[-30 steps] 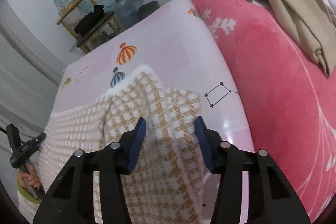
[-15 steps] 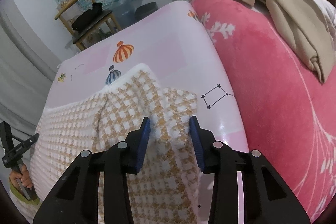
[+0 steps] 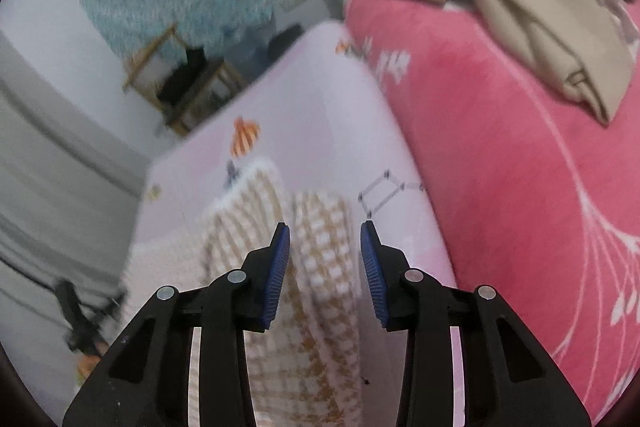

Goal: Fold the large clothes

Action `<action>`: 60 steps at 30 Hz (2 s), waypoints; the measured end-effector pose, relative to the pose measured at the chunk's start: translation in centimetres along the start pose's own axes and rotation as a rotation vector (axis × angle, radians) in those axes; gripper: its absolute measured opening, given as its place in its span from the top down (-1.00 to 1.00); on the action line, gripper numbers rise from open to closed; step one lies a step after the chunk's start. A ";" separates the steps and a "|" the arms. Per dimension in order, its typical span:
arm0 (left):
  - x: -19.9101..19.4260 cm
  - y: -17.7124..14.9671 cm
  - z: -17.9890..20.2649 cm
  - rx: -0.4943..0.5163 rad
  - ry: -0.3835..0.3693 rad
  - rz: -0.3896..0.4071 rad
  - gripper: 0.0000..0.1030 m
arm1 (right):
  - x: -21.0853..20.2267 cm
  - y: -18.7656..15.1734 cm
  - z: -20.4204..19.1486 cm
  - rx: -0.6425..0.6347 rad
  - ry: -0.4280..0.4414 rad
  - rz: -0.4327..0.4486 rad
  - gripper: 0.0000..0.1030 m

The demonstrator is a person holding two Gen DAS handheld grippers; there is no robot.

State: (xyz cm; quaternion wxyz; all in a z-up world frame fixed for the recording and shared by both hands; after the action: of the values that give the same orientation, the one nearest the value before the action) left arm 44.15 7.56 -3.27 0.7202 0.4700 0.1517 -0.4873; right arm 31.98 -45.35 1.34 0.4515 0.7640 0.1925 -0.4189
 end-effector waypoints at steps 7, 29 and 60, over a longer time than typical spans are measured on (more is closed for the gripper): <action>-3.1 0.7 2.4 0.101 0.026 0.117 0.86 | -0.9 -1.3 -3.4 -0.170 -0.087 0.060 1.00; -9.2 -2.2 4.8 0.144 0.066 0.146 -0.42 | -8.9 -6.8 -4.7 -0.239 -0.172 0.185 -0.10; -13.2 -20.2 20.4 0.198 0.336 0.101 -0.90 | -18.9 -27.9 -13.1 -0.324 -0.363 0.390 -0.84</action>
State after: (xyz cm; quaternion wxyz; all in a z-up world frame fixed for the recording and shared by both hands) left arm 15.85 -3.56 5.39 0.6585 0.6201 0.1976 -0.3778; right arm 8.49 -18.17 5.17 0.6663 0.6173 0.0225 -0.4177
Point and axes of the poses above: each gripper's, at about its wrist camera, not at the fingertips, and x roughly the way its jaws point, z to its right, y to its top, the point moved 2 cm from there along x, roughly the way its jaws point, and after that the axes turned 15 degrees about -y, right-handed, at the moved point
